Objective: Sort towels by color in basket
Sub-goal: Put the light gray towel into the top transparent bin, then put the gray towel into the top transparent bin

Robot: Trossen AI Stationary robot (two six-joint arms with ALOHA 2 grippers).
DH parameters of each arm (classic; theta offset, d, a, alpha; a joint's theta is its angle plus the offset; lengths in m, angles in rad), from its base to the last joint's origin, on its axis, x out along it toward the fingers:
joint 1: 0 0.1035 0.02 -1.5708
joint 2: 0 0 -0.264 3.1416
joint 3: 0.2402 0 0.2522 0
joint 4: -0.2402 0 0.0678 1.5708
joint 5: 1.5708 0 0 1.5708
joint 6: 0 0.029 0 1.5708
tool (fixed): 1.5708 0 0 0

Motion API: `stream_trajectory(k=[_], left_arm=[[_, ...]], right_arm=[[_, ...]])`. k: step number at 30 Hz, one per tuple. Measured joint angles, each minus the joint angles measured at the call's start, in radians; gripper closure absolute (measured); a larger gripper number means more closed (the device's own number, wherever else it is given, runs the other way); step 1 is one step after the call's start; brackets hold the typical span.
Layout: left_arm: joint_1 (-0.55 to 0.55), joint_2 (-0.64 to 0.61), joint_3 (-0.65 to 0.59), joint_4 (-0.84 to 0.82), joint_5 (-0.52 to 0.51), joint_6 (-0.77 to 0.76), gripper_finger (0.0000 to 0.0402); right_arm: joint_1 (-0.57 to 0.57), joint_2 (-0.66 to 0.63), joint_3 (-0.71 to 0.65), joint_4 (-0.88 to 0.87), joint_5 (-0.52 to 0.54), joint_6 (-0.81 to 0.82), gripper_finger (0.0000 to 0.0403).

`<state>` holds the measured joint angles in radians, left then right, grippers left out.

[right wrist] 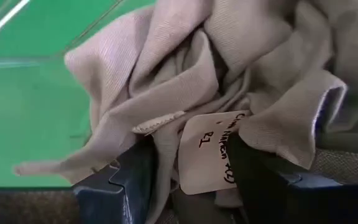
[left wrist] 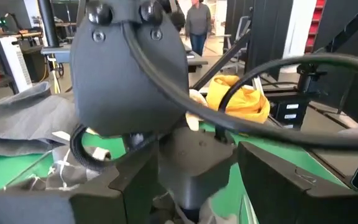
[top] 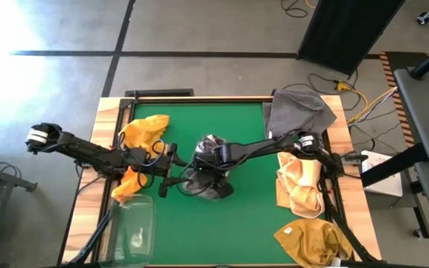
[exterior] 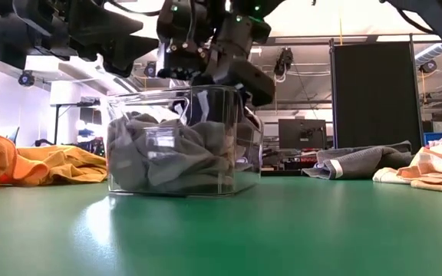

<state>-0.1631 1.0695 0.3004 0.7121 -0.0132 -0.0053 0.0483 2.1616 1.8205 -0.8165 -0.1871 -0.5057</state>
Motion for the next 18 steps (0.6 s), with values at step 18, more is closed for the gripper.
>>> stream_trajectory(k=[18], left_arm=[[0.011,0.072,0.006,-0.338,-0.001,-0.223,0.0198]], right_arm=[[-0.087,-0.347,-0.124,-0.478,0.335,0.398,0.0173]])
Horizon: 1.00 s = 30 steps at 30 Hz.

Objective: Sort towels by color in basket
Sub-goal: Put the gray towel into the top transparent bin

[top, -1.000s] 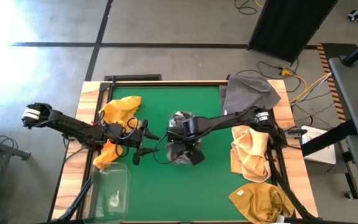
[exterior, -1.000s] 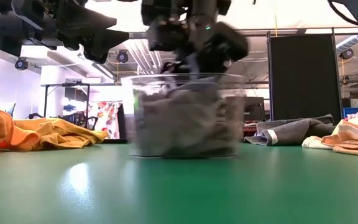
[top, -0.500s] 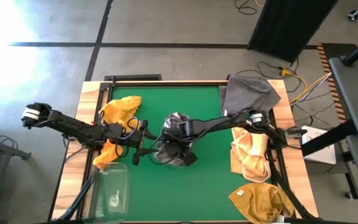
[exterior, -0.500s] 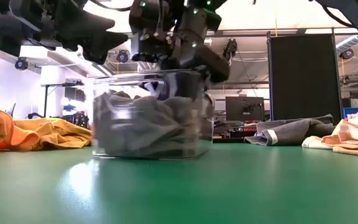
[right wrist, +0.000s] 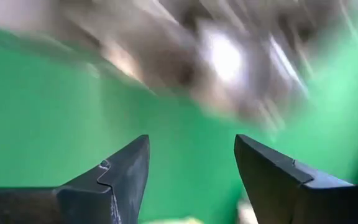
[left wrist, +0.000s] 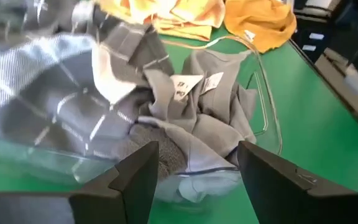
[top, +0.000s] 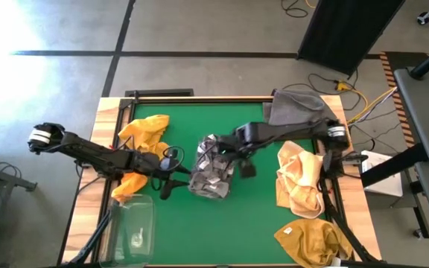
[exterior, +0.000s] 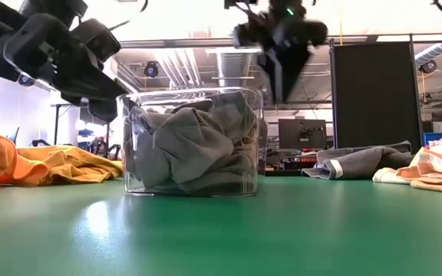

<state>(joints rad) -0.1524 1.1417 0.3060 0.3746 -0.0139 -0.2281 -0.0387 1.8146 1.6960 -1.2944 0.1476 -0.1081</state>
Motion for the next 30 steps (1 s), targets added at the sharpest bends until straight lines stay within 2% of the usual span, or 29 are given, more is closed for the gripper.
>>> stream_trajectory(k=[4,10,18,23,26,30], left_arm=[[0.000,0.012,0.004,-0.064,0.002,-0.084,0.0198],[0.000,0.005,-0.006,-0.009,0.001,-0.064,0.0198],[-0.002,-0.001,-0.007,0.250,-0.004,0.089,0.0198],[-0.001,-0.065,-0.007,0.114,-0.011,0.071,0.0198],[-0.002,-0.126,-0.007,0.061,-0.147,0.070,0.0198],[0.000,-0.185,-0.009,-0.157,-0.434,0.023,0.0198]], right_arm=[[-0.103,-0.111,-0.237,0.049,0.020,0.081,0.0170],[-0.310,-0.229,-0.545,0.219,0.086,0.081,0.0170],[-0.484,-0.239,-0.711,0.399,0.082,0.016,0.0170],[-0.556,-0.177,-0.750,0.463,0.078,-0.005,0.0170],[-0.583,-0.140,-0.753,0.481,0.073,-0.014,0.0172],[-0.594,-0.106,-0.752,0.493,0.074,-0.058,0.0206]])
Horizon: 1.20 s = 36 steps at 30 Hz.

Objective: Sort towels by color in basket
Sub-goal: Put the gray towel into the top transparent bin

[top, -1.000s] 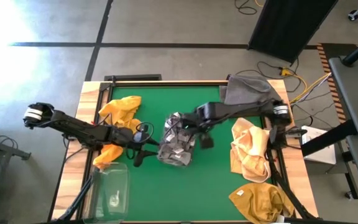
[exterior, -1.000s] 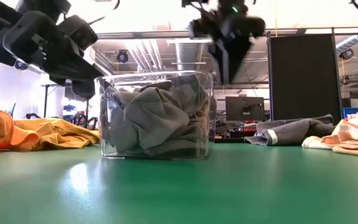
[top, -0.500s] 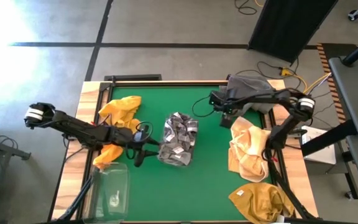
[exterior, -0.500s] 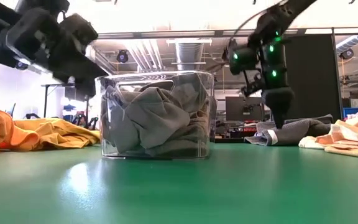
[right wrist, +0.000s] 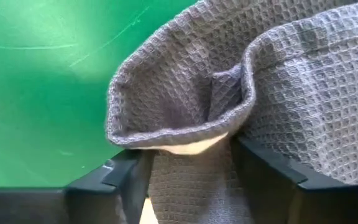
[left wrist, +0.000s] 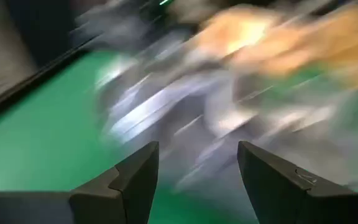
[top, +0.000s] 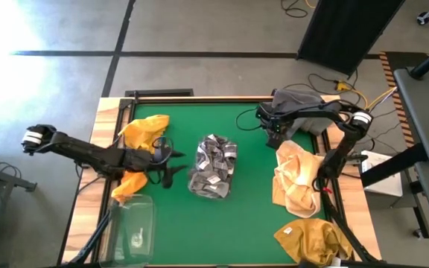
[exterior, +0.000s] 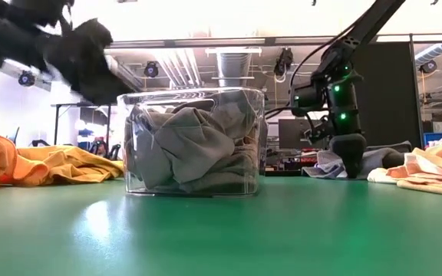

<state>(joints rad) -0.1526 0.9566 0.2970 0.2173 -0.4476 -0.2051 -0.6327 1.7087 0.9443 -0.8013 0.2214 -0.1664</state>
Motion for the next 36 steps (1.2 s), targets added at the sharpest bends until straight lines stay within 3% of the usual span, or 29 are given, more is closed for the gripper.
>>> stream_trajectory(k=[3,7,8,11,16,21,25,29,36], left_arm=[[0.014,0.010,-0.015,-0.098,-0.080,-0.091,0.0198],[0.040,0.084,-0.062,0.019,0.088,-0.093,0.0198],[0.045,0.108,-0.067,0.056,0.138,-0.089,0.0198],[0.048,0.185,-0.069,0.120,0.218,-0.085,0.0198],[0.055,0.332,-0.070,0.276,0.161,-0.103,0.0198],[0.054,0.473,-0.032,0.412,0.198,-0.104,0.0198],[0.055,0.552,0.047,0.431,0.232,-0.130,0.0198],[0.053,0.581,0.131,0.280,0.276,-0.129,0.0198],[0.050,0.483,0.314,-0.280,0.247,-0.179,0.0198]], right_arm=[[0.000,0.002,-0.001,0.009,0.006,-0.024,0.0264],[0.000,-0.023,-0.002,0.020,0.026,-0.030,0.0370],[0.002,-0.036,-0.002,0.020,0.036,-0.030,0.0379],[0.029,-0.097,-0.003,-0.015,0.085,-0.026,0.0390],[0.126,-0.265,0.078,-0.116,0.123,0.017,0.0393],[0.284,-0.433,0.187,-0.114,0.119,0.025,0.0393],[0.430,-0.516,0.288,-0.052,0.110,0.010,0.0393],[0.529,-0.567,0.389,0.059,0.107,-0.038,0.0393],[0.586,-0.571,0.557,0.231,0.107,-0.098,0.0393]])
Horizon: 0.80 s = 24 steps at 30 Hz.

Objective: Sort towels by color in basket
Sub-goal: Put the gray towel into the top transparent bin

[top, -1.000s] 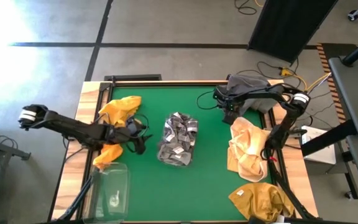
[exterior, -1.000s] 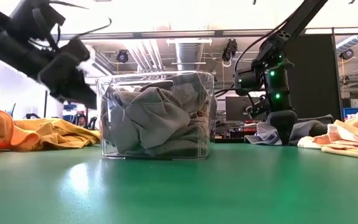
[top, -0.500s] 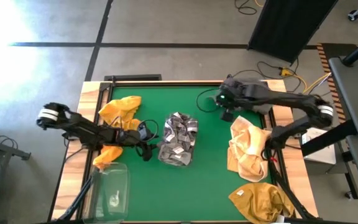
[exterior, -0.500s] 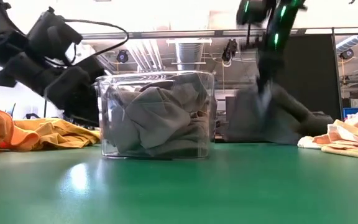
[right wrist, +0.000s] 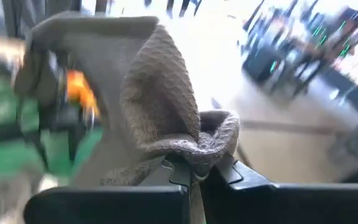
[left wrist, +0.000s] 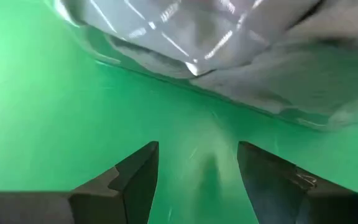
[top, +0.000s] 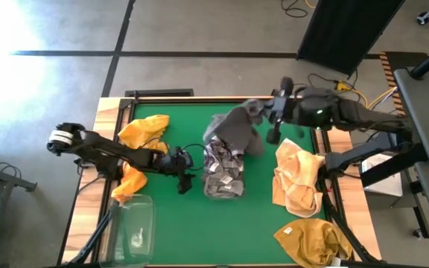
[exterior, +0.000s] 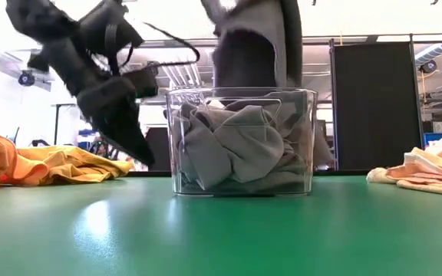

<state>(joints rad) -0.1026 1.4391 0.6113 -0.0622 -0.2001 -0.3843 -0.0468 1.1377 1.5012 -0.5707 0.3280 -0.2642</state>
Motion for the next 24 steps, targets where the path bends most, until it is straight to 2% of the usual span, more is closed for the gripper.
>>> stream_trajectory(k=[4,7,10,14,19,24], left_arm=[[-0.010,-0.101,0.109,-0.248,-0.031,-0.003,0.0198],[-0.021,-0.182,0.186,-0.406,-0.156,-0.016,0.0198],[-0.030,-0.250,0.233,-0.429,-0.293,0.002,0.0198],[-0.032,-0.313,0.246,-0.296,-0.341,0.110,0.0198],[-0.032,-0.322,0.245,-0.055,-0.340,0.278,0.0198],[-0.031,-0.302,0.244,0.115,-0.342,0.414,0.0198]], right_arm=[[0.001,0.006,0.047,0.133,-0.102,-0.005,0.0393],[0.001,0.012,0.066,0.219,-0.203,0.028,0.0394],[0.001,0.017,0.070,0.324,-0.296,0.061,0.0394],[0.001,0.046,0.070,0.516,-0.400,0.081,0.0394],[-0.005,0.110,0.109,0.750,-0.424,0.049,0.0394],[-0.006,0.179,0.244,0.828,-0.476,0.067,0.0394]])
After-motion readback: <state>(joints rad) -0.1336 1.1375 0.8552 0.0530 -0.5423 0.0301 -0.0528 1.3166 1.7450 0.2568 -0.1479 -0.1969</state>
